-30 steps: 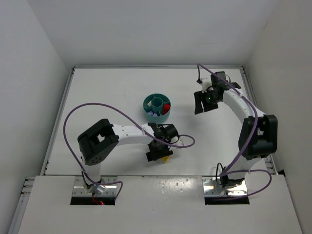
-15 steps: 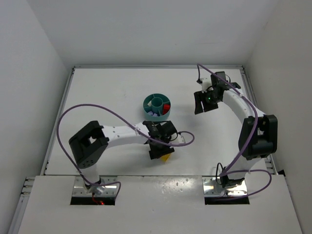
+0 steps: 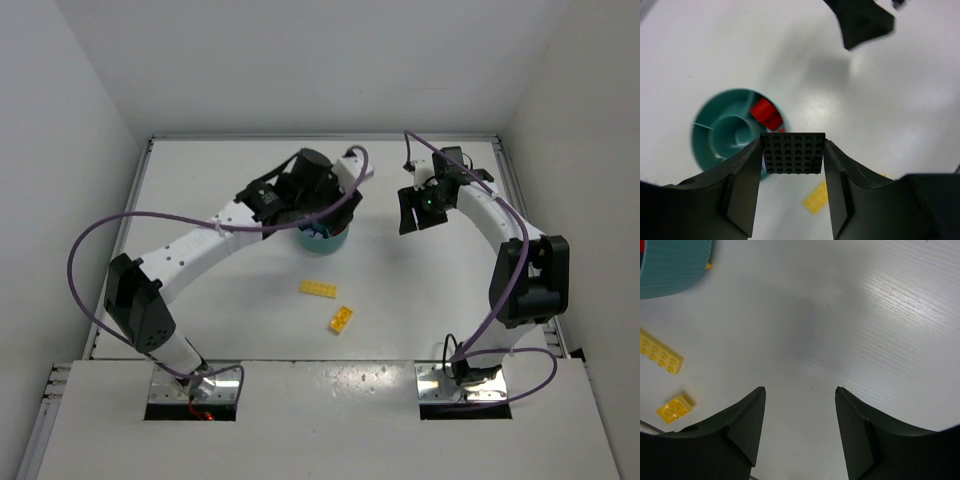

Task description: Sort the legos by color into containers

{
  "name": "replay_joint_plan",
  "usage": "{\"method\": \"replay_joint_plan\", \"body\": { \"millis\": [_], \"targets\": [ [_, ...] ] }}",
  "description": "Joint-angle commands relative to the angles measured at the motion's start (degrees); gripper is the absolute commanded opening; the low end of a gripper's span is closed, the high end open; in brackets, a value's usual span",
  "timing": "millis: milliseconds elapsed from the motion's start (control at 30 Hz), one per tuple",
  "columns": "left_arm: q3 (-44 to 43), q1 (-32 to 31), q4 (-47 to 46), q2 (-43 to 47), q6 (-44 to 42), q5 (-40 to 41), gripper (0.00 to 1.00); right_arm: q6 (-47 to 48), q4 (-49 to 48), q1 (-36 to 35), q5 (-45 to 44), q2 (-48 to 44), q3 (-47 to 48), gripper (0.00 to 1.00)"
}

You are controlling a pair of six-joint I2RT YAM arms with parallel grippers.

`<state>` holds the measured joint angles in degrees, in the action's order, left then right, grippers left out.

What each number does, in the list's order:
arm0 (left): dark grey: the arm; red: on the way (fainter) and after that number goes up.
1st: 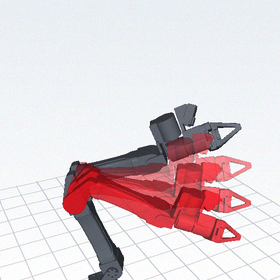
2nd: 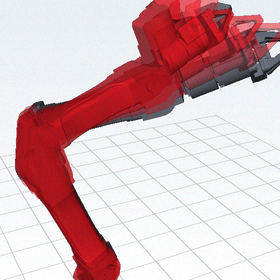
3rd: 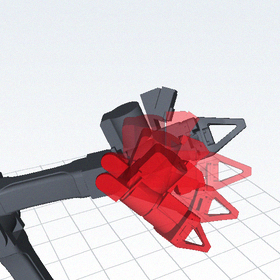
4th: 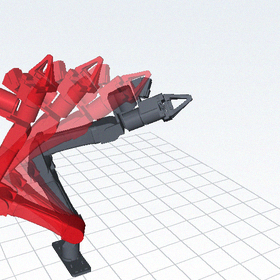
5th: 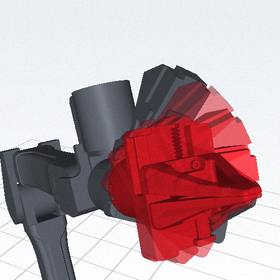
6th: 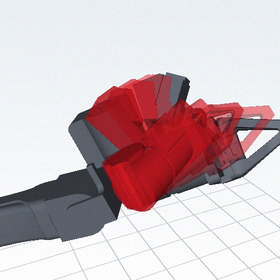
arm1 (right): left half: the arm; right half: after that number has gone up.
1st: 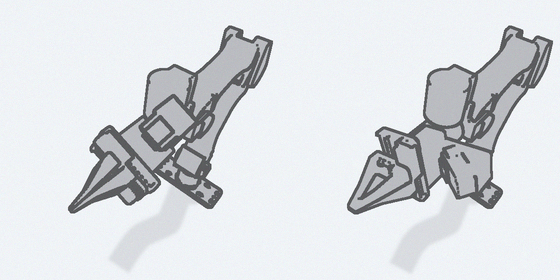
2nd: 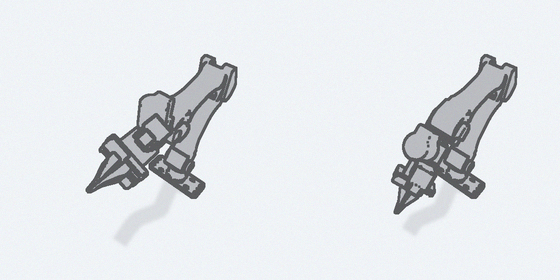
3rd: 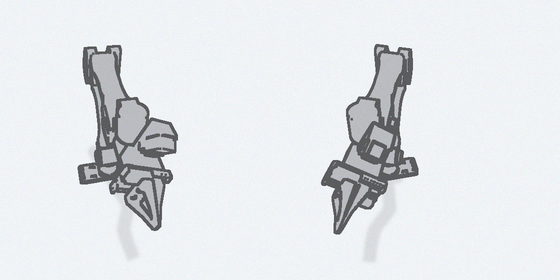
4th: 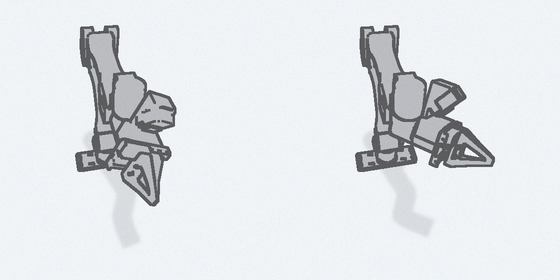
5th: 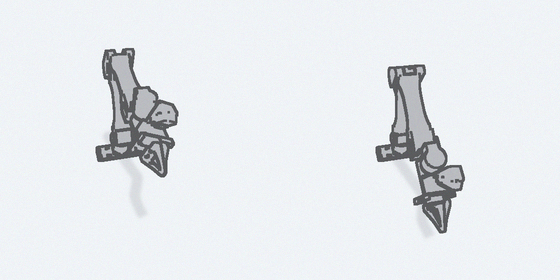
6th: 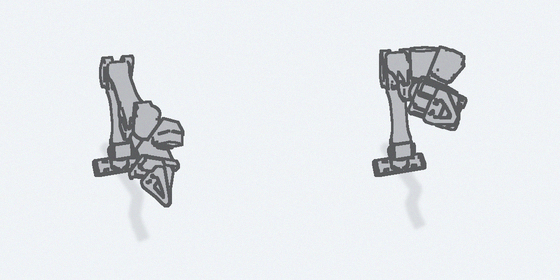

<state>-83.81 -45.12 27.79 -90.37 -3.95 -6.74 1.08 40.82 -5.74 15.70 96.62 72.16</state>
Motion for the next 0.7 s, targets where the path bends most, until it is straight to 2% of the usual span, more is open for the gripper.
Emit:
{"method": "replay_joint_plan", "body": {
  "millis": [0, 300, 400, 667],
  "targets": [
    [-6.8, 4.4, -5.3, -3.7, 1.7, -1.8, 0.27, 0.5, -0.5, 0.2, 0.8, 0.8, 2.2, 0.59],
    [-18.6, 13.6, -9.5, -15.9, 9.7, -10.7, 0.27, 0.5, -0.5, 0.2, 0.3, 0.8, 2.2, 0.59],
    [-21.7, 15.0, -10.0, -19.6, 12.3, -12.5, 0.27, 0.5, -0.5, 0.2, 0.3, 1.3, 2.2, 0.59],
    [-19.9, 15.6, -13.5, -22.5, 13.6, -12.6, 0.27, 0.5, -0.5, 0.2, 0.3, 2.9, 2.7, 0.59]
  ]
}}
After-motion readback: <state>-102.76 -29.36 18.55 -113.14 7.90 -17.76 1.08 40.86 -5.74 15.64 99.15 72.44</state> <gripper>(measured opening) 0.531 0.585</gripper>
